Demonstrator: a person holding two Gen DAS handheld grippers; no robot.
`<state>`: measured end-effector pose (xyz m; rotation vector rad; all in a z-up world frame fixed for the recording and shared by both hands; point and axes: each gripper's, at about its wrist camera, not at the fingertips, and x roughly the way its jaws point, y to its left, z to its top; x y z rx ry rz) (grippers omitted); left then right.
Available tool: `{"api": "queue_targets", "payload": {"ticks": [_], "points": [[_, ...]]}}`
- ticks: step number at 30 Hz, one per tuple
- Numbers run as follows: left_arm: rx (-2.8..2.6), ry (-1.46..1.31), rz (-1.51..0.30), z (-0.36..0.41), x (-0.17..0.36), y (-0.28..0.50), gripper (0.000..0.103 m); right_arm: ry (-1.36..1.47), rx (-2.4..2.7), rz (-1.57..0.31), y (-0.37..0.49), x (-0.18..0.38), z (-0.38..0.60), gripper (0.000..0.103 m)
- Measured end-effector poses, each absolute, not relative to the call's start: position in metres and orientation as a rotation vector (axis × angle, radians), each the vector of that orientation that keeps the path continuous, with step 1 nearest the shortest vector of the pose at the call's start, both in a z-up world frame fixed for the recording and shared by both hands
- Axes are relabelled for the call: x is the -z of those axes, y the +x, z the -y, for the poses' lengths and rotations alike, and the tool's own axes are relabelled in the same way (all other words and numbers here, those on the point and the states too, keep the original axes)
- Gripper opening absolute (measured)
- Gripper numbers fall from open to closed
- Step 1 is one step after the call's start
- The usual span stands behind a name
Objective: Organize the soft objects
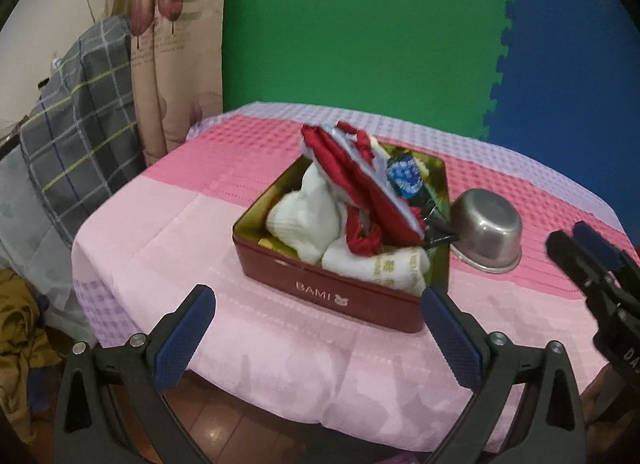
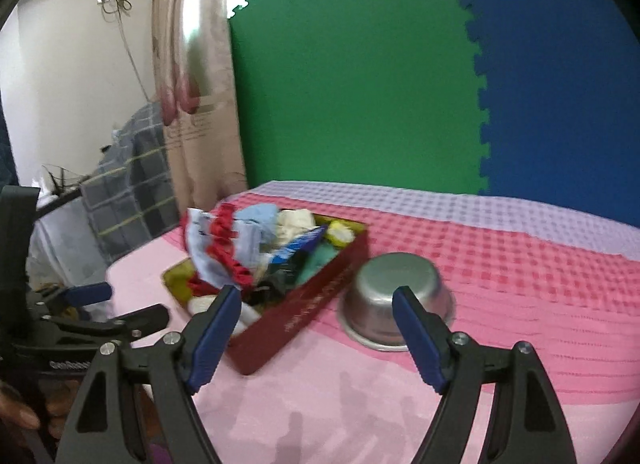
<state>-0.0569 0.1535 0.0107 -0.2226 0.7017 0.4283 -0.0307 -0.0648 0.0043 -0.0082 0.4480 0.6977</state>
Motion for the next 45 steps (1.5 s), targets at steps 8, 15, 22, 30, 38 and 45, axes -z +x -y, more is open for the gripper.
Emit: {"api": "queue_targets", "payload": {"ticks": [8, 15, 22, 30, 38, 45], "points": [[-0.457, -0.233, -0.672, -0.149, 0.011, -0.049, 0.102, -0.069, -0.631, -0.443, -0.022, 0.017, 0.066, 0.080], [-0.390, -0.247, -0.763, -0.131, 0.041, -0.036, 0.102, -0.039, -0.622, -0.531, -0.011, 0.029, 0.069, 0.080], [-0.370, -0.214, -0.857, -0.123, 0.059, -0.021, 0.102, -0.005, -0.609, -0.578, -0.004, 0.034, 0.073, 0.080], [-0.373, -0.208, -0.863, -0.118, 0.060, -0.022, 0.102, 0.012, -0.601, -0.607, 0.003, 0.037, 0.072, 0.080], [-0.374, -0.206, -0.868, -0.121, 0.060, -0.021, 0.103, 0.008, -0.613, -0.608, 0.002, 0.038, 0.071, 0.080], [-0.374, -0.206, -0.868, -0.121, 0.060, -0.021, 0.103, 0.002, -0.616, -0.621, 0.003, 0.039, 0.069, 0.080]]}}
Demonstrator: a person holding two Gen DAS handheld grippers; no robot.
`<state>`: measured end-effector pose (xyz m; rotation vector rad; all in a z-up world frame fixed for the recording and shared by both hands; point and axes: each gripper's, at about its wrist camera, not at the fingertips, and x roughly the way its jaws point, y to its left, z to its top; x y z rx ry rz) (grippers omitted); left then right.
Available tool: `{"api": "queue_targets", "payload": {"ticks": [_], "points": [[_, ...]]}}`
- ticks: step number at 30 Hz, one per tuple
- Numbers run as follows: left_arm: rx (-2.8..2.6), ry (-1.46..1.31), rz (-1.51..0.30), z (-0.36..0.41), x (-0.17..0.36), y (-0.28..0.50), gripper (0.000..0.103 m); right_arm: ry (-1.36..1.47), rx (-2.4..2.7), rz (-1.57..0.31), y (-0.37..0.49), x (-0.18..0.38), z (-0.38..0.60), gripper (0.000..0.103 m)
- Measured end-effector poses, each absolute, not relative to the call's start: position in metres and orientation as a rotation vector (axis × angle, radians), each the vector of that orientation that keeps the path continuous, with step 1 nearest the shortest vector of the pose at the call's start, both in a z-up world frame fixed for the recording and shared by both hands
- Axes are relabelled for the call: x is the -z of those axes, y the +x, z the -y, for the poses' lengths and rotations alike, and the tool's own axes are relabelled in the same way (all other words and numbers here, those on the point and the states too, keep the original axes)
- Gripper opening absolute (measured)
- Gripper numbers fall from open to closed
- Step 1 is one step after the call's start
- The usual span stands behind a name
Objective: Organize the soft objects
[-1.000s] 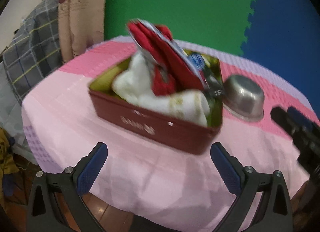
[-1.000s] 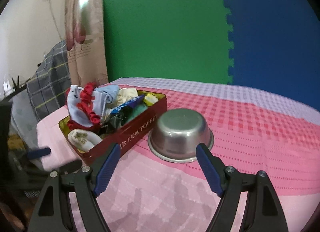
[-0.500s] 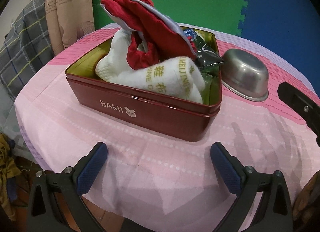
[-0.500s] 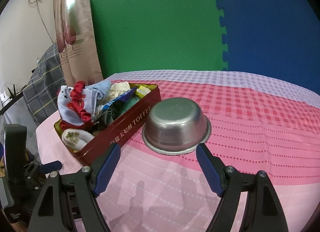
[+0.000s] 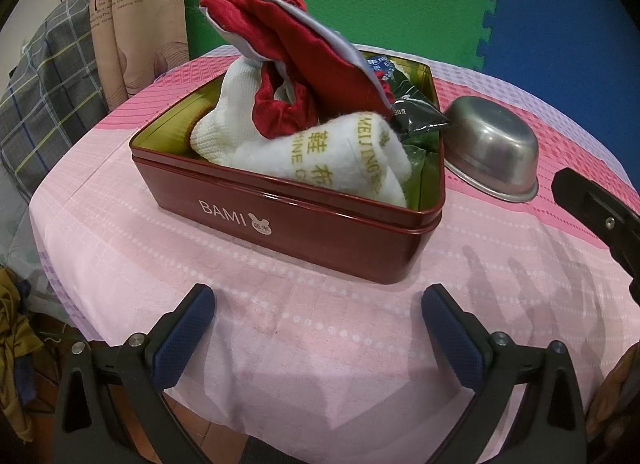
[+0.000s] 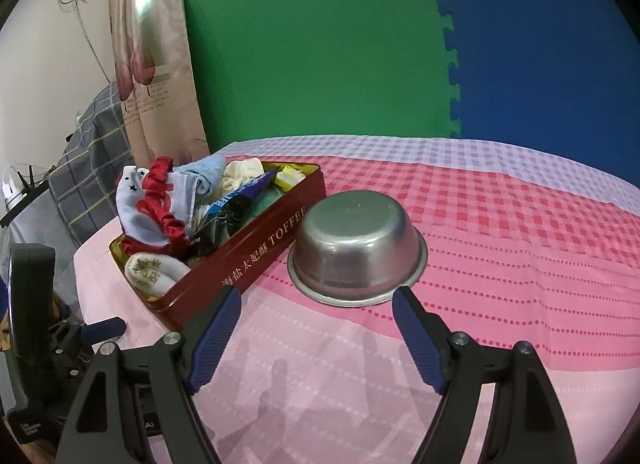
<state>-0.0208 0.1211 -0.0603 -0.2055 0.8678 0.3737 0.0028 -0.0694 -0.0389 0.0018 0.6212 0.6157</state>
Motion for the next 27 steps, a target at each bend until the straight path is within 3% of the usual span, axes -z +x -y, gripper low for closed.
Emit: {"api": "queue_targets", "payload": {"ticks": [27], "points": [[-0.374, -0.205, -0.868, -0.1209, 0.0602, -0.0208, 0.103, -0.018, -0.622, -0.633, 0.0017, 0.0402, 0.0654, 0.080]]}}
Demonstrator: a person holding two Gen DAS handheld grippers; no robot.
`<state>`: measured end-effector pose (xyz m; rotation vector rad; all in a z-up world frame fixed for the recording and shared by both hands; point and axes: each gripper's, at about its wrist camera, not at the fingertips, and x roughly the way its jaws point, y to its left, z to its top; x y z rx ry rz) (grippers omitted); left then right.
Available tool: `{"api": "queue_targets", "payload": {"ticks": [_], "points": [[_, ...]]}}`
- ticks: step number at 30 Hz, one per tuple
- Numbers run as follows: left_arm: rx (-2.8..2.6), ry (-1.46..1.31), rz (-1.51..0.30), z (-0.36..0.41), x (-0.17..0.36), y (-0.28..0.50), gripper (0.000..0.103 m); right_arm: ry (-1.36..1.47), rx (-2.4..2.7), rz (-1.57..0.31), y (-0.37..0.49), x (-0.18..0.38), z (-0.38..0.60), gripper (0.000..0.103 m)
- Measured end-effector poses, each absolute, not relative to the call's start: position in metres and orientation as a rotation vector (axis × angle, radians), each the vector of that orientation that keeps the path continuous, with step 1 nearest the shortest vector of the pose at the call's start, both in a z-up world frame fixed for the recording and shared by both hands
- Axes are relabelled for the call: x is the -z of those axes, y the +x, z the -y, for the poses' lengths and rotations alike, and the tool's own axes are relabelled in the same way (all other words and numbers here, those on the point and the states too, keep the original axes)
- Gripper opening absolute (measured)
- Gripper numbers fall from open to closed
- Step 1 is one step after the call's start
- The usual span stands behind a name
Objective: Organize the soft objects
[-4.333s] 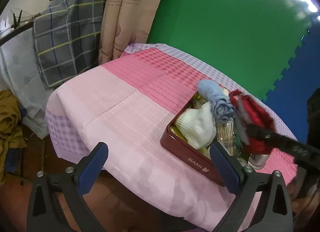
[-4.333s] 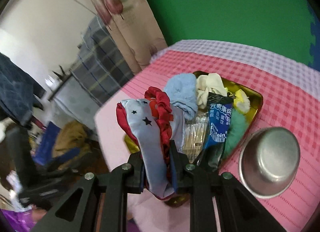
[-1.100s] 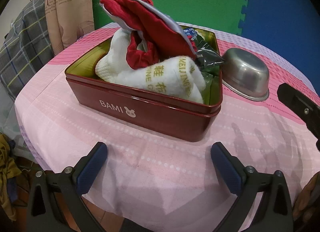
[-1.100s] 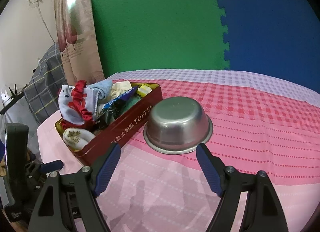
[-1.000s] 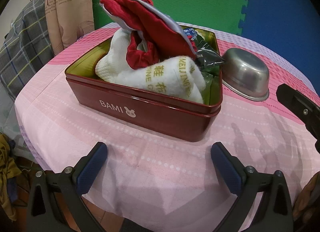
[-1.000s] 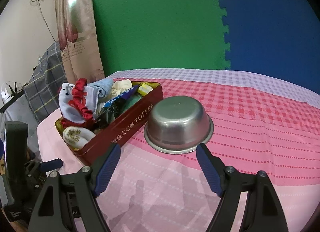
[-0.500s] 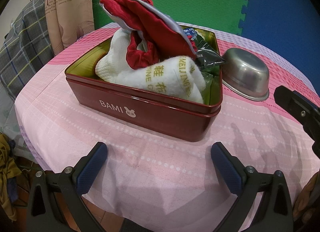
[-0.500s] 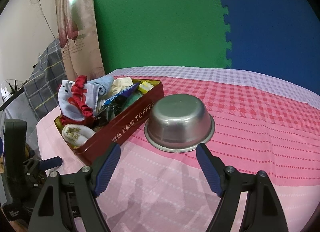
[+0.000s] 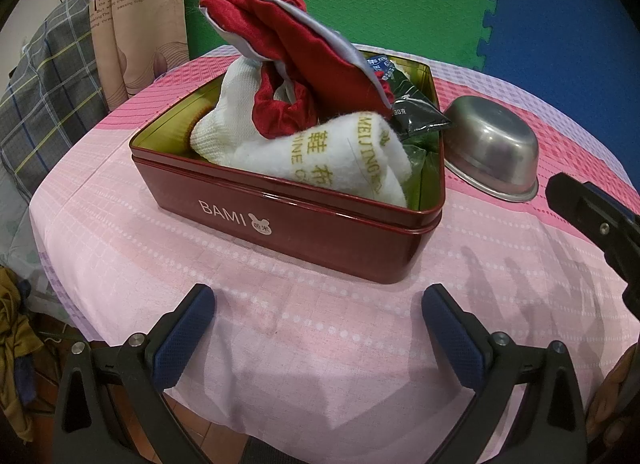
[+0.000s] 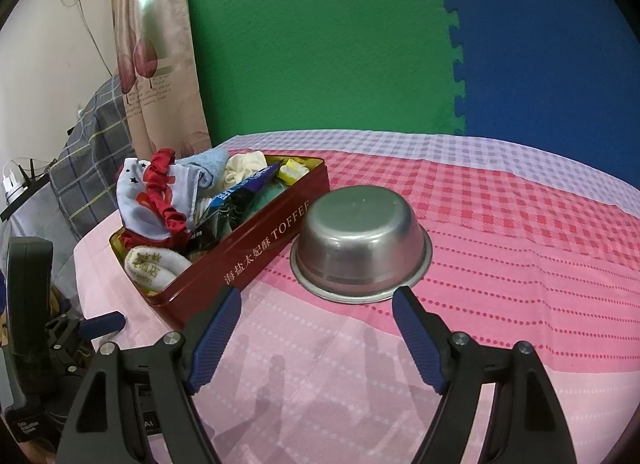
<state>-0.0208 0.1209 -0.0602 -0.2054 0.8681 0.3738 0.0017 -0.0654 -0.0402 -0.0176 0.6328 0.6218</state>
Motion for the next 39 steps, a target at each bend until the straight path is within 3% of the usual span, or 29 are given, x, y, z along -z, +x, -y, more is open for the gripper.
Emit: {"api": "queue_targets", "payload": {"ticks": [39], "points": [[-0.375, -0.206, -0.868, -0.1206, 0.0603, -0.0209, 0.103, -0.034, -0.624, -0.645, 0.0027, 0.0422, 0.0624, 0.080]]}}
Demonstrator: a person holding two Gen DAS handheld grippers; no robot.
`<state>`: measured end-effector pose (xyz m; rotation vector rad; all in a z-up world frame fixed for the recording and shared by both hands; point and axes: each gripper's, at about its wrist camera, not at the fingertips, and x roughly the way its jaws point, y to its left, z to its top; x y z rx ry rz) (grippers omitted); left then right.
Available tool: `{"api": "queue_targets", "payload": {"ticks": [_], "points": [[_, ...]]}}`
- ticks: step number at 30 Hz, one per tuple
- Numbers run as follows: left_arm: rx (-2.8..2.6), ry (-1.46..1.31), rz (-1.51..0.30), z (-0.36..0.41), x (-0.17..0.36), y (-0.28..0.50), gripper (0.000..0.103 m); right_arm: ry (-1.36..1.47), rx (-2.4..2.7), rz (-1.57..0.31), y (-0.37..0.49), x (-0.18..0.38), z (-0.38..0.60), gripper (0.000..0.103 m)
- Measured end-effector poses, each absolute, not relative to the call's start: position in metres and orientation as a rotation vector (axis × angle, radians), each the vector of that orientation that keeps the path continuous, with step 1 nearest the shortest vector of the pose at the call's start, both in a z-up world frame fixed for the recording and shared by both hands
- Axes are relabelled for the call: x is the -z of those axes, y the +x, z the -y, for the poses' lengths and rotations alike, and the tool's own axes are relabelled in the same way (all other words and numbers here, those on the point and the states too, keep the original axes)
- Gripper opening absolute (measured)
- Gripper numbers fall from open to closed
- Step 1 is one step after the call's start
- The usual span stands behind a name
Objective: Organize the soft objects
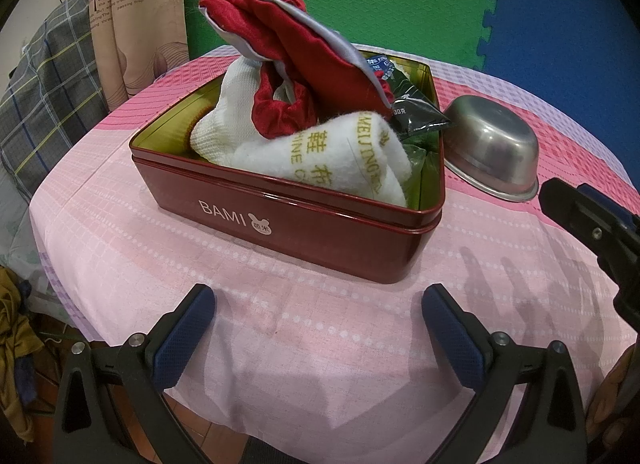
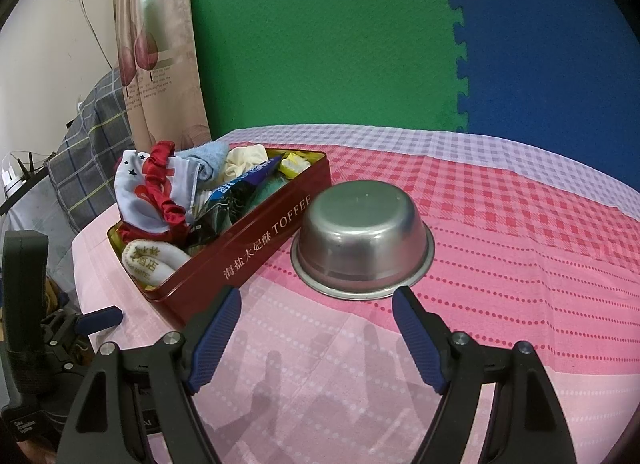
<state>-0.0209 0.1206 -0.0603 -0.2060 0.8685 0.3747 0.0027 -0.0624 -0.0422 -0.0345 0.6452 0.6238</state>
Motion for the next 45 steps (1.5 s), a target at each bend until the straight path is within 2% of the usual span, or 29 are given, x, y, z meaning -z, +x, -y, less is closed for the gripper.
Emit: {"api": "queue_targets", "payload": {"ticks": [45], "points": [[-0.375, -0.206, -0.868, -0.1203, 0.0602, -0.0214, 0.103, -0.042, -0.627, -0.652, 0.0022, 0.0452, 0.0624, 0.080]]}}
